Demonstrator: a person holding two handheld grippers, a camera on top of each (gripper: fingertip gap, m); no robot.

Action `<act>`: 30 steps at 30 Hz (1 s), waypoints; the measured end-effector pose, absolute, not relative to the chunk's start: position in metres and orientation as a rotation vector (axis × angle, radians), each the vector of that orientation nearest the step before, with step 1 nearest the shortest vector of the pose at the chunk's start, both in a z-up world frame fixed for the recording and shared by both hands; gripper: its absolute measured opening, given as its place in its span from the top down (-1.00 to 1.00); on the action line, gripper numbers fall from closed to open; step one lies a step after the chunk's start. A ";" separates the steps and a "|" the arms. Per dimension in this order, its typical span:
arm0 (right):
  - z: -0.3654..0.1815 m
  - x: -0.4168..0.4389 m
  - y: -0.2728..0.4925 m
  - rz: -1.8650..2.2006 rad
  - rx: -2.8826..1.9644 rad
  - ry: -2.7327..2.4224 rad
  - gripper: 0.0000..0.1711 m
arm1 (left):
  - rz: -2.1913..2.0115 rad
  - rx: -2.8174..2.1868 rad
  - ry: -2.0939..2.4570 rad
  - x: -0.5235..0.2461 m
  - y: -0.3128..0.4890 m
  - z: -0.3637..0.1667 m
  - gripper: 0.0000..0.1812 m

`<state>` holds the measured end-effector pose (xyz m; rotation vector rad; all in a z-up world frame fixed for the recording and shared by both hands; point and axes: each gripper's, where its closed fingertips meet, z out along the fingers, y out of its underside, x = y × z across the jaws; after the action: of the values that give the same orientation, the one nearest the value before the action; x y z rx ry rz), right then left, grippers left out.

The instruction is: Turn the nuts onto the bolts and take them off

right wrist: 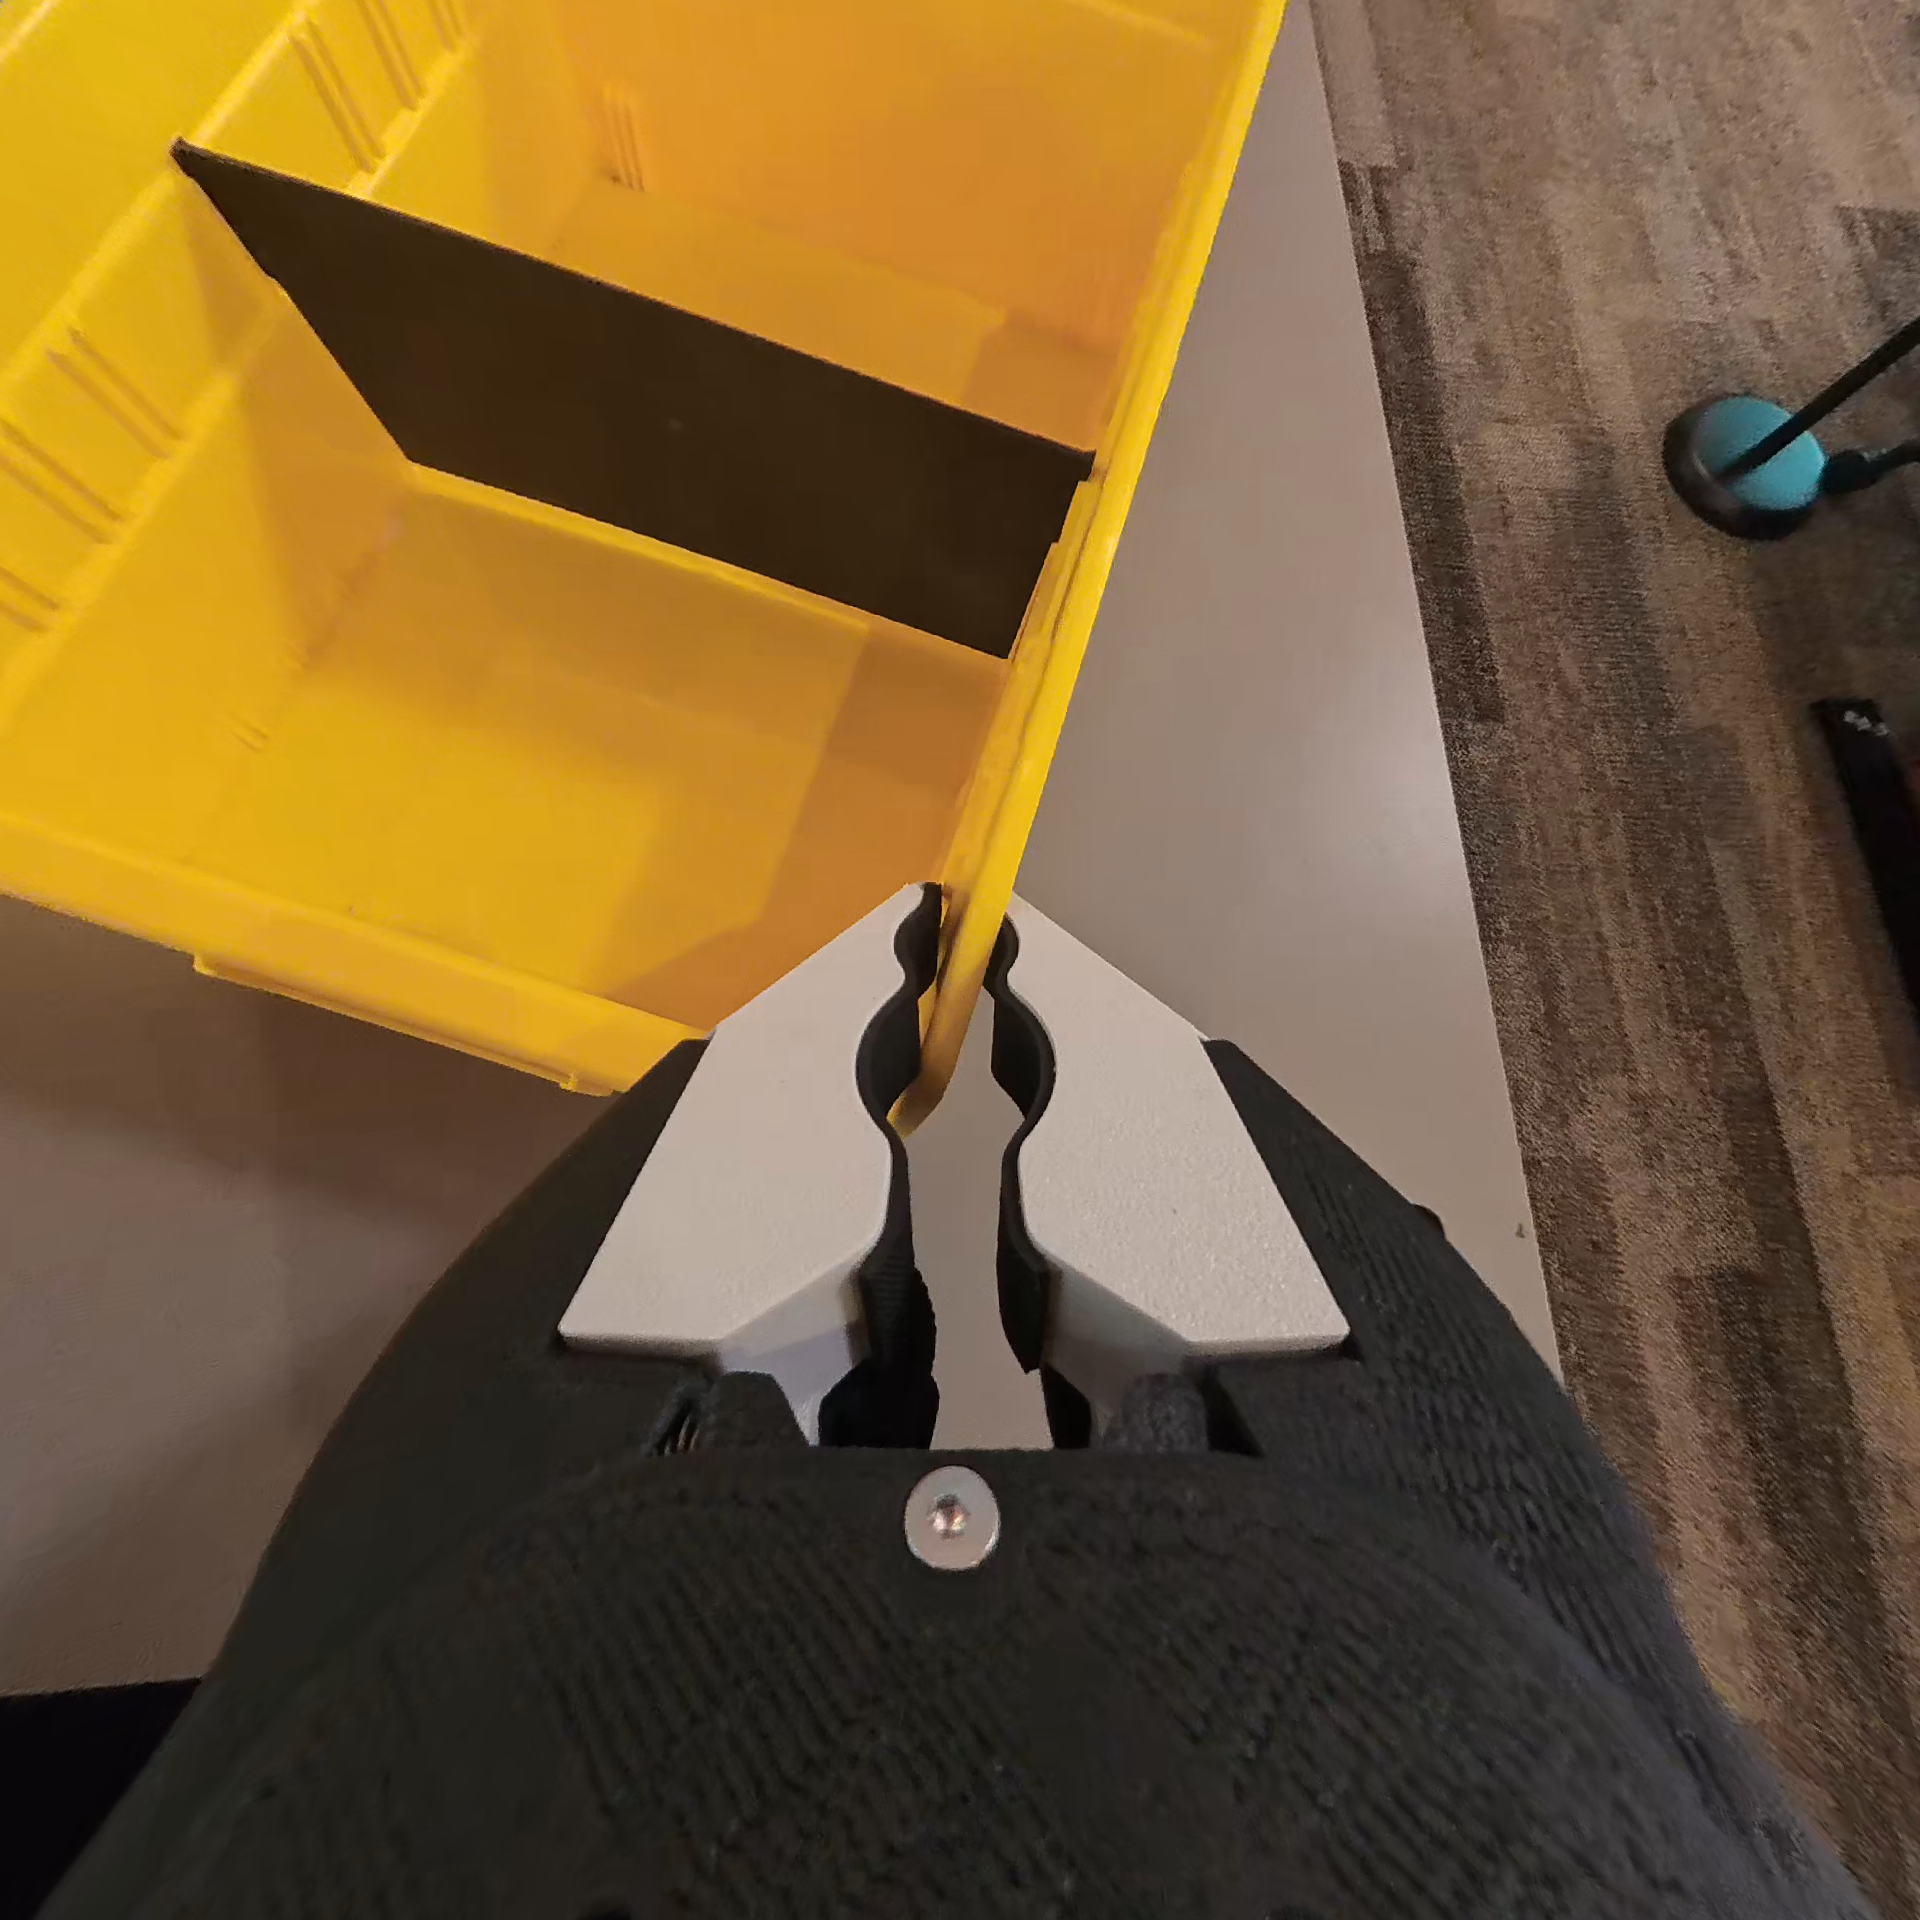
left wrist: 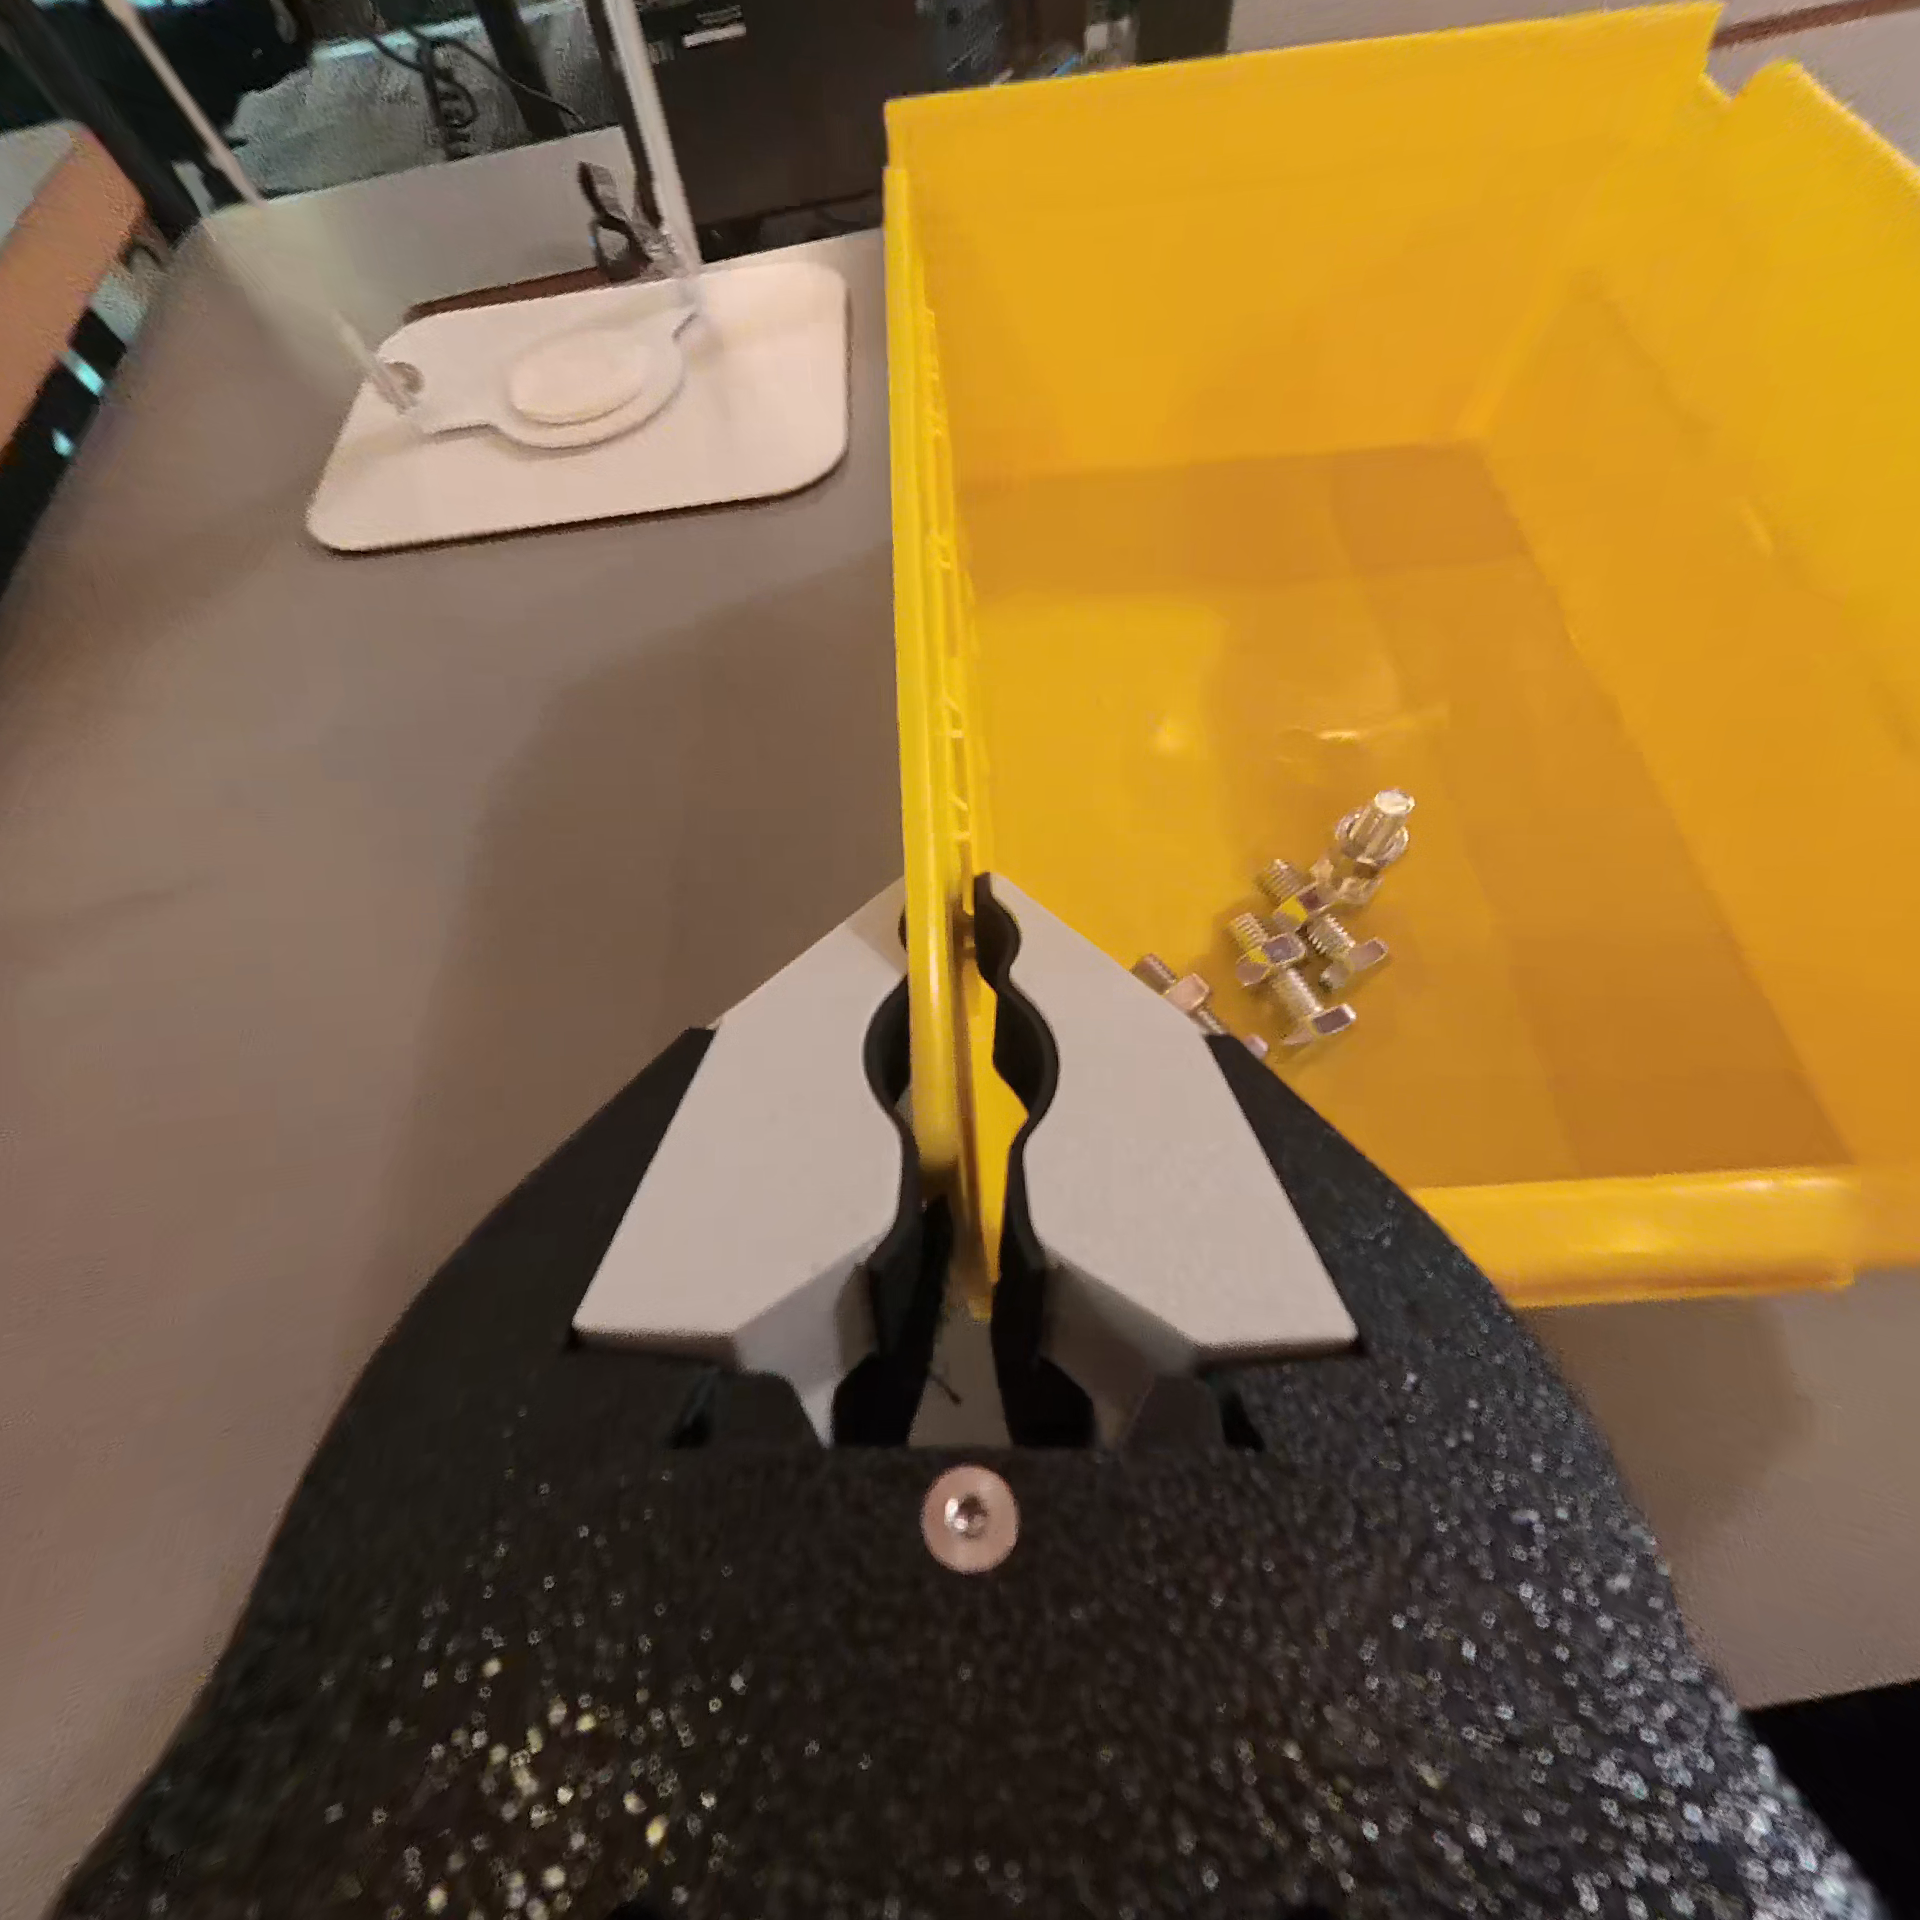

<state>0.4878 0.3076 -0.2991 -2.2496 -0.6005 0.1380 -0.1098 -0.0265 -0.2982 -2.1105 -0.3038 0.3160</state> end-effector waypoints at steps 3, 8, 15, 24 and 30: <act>-0.299 0.488 0.308 0.136 -2.246 -0.591 0.95 | 0.338 -2.108 -0.352 -0.146 -0.047 -0.296 0.96; -0.299 0.487 0.307 0.121 -2.253 -0.576 0.95 | 0.379 -2.089 -0.497 -0.197 -0.084 -0.295 0.96; -0.290 0.490 0.294 0.064 -2.262 -0.520 0.60 | 0.392 -2.058 -0.574 -0.219 -0.110 -0.297 0.93; -0.149 0.195 0.138 0.768 -1.461 -1.304 0.64 | 0.216 -1.687 -0.500 -0.200 -0.111 -0.223 0.59; -0.197 -0.021 0.009 0.885 -1.043 -2.106 0.75 | 0.290 -1.652 -0.316 -0.176 -0.100 -0.195 0.51</act>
<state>-0.0209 0.0087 -0.1967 -1.0432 -2.1056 0.8848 -0.1761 -0.1001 -0.1951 -1.6522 -0.3162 0.2900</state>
